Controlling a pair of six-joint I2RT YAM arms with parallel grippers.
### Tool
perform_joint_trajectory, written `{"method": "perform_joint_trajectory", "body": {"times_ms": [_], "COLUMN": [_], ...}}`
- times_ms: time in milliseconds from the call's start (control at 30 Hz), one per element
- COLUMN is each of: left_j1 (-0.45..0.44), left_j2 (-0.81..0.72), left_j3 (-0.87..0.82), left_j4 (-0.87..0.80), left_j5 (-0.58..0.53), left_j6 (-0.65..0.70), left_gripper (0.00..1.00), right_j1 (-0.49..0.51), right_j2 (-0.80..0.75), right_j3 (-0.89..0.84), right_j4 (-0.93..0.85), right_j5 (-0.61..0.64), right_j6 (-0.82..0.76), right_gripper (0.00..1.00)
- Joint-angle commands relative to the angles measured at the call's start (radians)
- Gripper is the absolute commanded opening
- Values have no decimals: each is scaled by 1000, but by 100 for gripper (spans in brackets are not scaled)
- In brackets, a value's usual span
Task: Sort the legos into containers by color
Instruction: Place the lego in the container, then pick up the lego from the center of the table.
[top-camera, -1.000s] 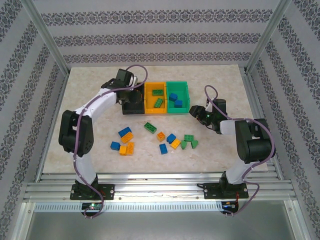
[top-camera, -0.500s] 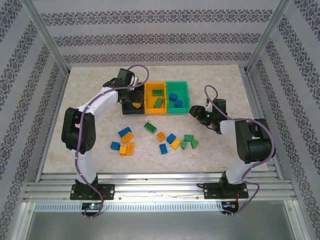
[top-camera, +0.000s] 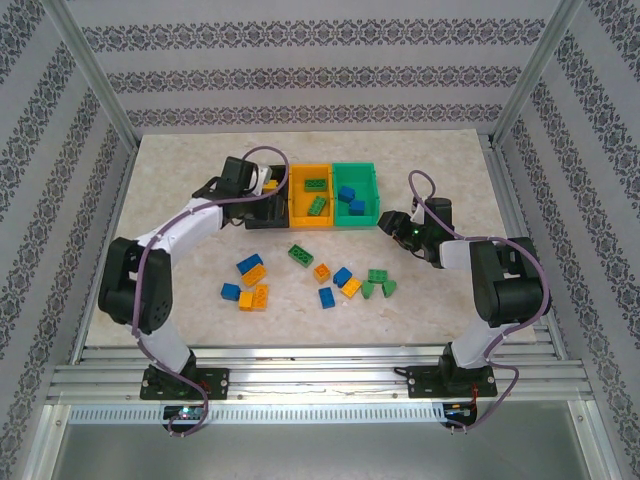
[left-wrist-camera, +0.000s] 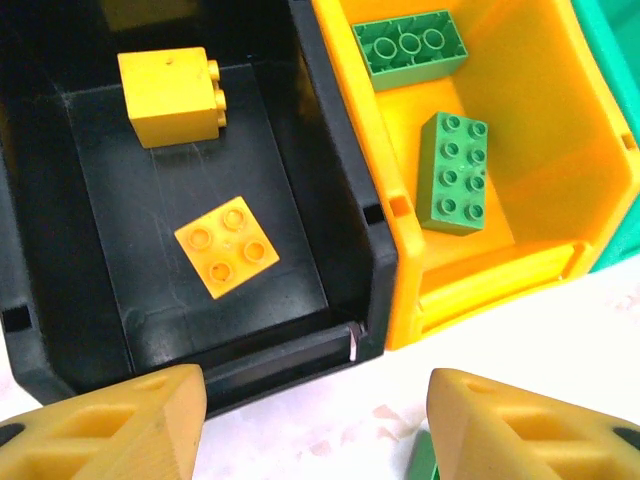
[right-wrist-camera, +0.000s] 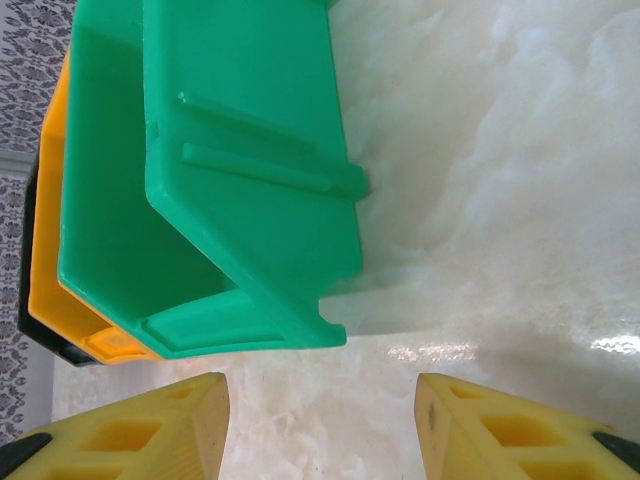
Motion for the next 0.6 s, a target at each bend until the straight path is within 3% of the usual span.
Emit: {"method": "perform_joint_trajectory", "body": {"times_ms": [0,567], "left_j1": [12,13], "left_j2": [-63,-240], "left_j3": [-81,-413], "left_j4": [130,397], "left_j5": [32,-9], "left_j6": [-15,-4], "left_gripper": [60,69], "right_j1": [10,41], "right_j2": [-24,-10], "right_j3": [2,20], "right_j4": [-12,-114], "right_j5": [0,3], "right_j6": [-21,-104], "right_gripper": [53,52]}}
